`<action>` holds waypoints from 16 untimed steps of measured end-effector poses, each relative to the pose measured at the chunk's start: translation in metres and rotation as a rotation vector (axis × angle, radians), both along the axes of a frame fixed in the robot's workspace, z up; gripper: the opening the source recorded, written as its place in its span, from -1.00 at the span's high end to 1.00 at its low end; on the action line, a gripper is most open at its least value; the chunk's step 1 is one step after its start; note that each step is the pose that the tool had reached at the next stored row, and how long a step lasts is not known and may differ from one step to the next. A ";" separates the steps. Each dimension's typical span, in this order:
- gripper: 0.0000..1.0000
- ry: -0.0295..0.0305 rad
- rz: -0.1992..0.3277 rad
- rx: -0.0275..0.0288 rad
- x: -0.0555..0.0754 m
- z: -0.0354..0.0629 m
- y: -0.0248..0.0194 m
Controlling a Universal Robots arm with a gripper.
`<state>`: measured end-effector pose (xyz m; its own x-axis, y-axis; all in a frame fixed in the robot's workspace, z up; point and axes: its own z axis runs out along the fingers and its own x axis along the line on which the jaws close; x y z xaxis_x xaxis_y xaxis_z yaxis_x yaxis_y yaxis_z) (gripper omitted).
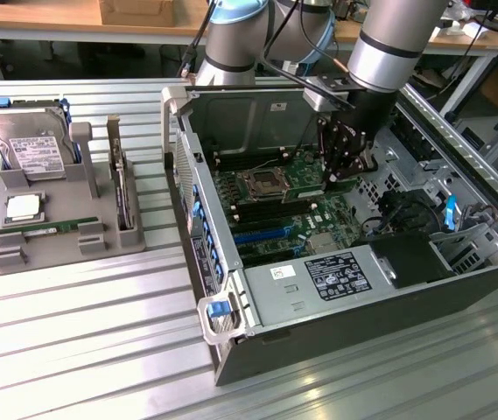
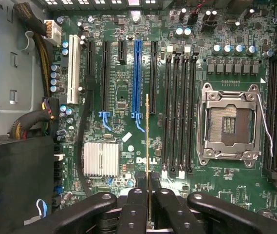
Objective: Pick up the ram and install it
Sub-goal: 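Insert the ram into the slot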
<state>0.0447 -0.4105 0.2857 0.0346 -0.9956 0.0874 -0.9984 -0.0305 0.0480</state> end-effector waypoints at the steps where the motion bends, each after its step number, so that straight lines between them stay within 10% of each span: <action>1: 0.74 0.0000 0.000 -0.0001 0.000 -0.0007 0.0000; 16: 0.74 0.0000 0.000 -0.0001 0.000 -0.0087 0.0000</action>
<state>0.0447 -0.4105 0.2770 0.0346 -0.9956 0.0874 -0.9984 -0.0305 0.0480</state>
